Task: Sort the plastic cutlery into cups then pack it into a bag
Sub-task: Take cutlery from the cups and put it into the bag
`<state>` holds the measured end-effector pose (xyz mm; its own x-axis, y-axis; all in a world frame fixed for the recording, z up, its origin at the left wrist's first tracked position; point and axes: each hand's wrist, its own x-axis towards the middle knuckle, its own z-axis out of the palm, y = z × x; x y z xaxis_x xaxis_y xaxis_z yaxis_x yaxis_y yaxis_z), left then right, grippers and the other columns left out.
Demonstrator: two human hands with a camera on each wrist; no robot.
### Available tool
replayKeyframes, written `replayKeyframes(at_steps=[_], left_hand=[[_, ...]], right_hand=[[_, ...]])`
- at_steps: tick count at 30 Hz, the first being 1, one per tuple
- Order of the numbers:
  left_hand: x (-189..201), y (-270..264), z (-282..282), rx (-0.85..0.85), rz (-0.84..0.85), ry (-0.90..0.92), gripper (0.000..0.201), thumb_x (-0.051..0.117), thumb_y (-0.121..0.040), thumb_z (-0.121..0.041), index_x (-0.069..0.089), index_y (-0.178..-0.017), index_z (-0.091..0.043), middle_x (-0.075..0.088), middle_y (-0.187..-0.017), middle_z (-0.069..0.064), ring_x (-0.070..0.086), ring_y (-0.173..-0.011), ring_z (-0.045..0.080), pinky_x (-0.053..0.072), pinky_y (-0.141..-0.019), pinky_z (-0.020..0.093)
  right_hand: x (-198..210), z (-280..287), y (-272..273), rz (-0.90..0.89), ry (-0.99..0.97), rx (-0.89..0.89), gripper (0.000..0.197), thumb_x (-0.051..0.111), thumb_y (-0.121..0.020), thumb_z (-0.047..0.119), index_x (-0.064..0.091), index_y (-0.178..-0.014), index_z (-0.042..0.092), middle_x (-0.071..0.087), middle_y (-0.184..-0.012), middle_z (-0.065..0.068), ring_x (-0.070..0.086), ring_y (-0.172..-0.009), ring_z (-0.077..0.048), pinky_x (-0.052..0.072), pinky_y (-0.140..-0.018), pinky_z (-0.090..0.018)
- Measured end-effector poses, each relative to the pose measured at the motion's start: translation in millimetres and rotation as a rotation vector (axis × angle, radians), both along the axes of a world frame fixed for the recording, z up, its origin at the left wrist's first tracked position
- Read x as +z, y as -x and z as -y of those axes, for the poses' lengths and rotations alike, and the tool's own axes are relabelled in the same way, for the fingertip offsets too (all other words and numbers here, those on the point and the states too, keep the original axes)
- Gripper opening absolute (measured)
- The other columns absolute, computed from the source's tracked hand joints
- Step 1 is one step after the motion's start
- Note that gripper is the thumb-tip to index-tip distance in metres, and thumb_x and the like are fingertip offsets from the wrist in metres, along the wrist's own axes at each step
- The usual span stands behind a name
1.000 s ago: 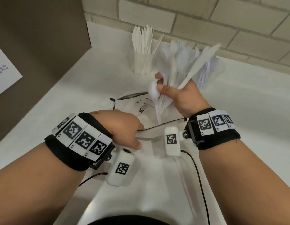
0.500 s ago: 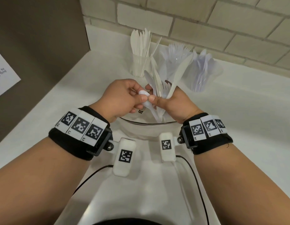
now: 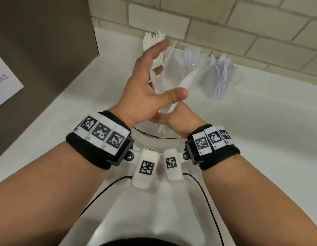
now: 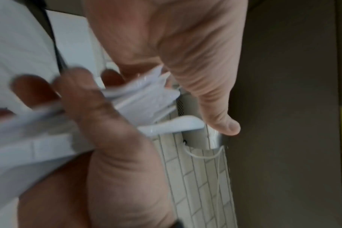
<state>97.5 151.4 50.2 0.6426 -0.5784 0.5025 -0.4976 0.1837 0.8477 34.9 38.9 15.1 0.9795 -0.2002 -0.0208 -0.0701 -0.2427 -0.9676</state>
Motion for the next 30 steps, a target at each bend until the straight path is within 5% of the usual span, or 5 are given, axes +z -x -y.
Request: replayKeyframes(at_steps=[6, 11, 16, 25, 30], left_hand=[[-15, 6, 16, 0.096, 0.204, 0.037, 0.024, 0.071, -0.080, -0.013, 0.068, -0.104, -0.016, 0.062, -0.112, 0.005, 0.059, -0.107, 0.012, 0.046, -0.094, 0.024], [-18, 4, 12, 0.009, 0.096, 0.006, 0.051, 0.055, -0.078, 0.009, 0.048, -0.119, -0.020, 0.053, -0.122, 0.001, 0.057, -0.113, 0.015, 0.047, -0.096, 0.023], [-24, 0, 10, -0.015, 0.210, -0.193, 0.043, 0.063, -0.074, 0.003, 0.063, -0.108, -0.023, 0.050, -0.119, -0.002, 0.046, -0.111, -0.012, 0.032, -0.098, 0.006], [-7, -21, -12, 0.013, -0.208, -0.038, 0.029, 0.043, -0.093, -0.006, 0.047, -0.104, -0.032, 0.049, -0.126, -0.007, 0.050, -0.119, 0.010, 0.039, -0.096, 0.018], [-22, -36, -26, 0.204, 0.160, -0.837, 0.020, 0.059, -0.080, -0.016, 0.060, -0.078, -0.036, 0.051, -0.123, 0.006, 0.057, -0.103, 0.023, 0.043, -0.082, 0.026]], right_hand=[[-5, -5, -8, -0.010, 0.241, 0.035, 0.041, 0.077, -0.072, 0.005, 0.057, -0.105, 0.019, 0.061, -0.098, 0.016, 0.058, -0.089, 0.012, 0.048, -0.079, -0.007], [-17, -1, -4, -0.047, 0.028, -0.039, 0.071, 0.085, -0.058, 0.006, 0.054, -0.122, 0.010, 0.069, -0.107, -0.002, 0.065, -0.102, -0.009, 0.054, -0.089, -0.028], [-18, -4, -5, -0.018, 0.003, -0.067, 0.064, 0.079, -0.063, 0.004, 0.052, -0.120, 0.011, 0.065, -0.110, -0.003, 0.063, -0.107, -0.015, 0.054, -0.091, -0.035], [-12, -8, -1, 0.043, -0.243, -0.184, 0.018, 0.063, -0.080, -0.007, 0.064, -0.096, 0.002, 0.060, -0.073, -0.013, 0.062, -0.064, -0.024, 0.054, -0.079, -0.044], [11, -2, 0, 0.230, -0.461, -0.281, 0.015, 0.064, -0.080, 0.001, 0.061, -0.082, 0.015, 0.055, -0.074, -0.002, 0.049, -0.056, -0.021, 0.047, -0.060, -0.035]])
